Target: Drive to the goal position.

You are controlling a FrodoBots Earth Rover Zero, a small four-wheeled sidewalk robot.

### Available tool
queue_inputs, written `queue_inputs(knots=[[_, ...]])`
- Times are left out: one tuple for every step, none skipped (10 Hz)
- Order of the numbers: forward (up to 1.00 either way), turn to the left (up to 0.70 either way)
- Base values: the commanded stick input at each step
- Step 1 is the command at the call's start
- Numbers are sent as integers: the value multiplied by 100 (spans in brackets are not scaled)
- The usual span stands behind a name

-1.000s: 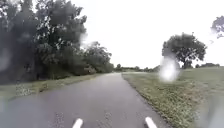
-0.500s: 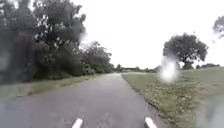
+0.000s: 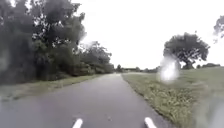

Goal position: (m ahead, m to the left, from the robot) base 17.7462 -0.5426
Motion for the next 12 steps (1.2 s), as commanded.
queue_inputs(knots=[[85,0],[85,0],[85,0],[85,0],[85,0],[85,0],[85,0],[85,0],[85,0],[85,0],[85,0],[85,0]])
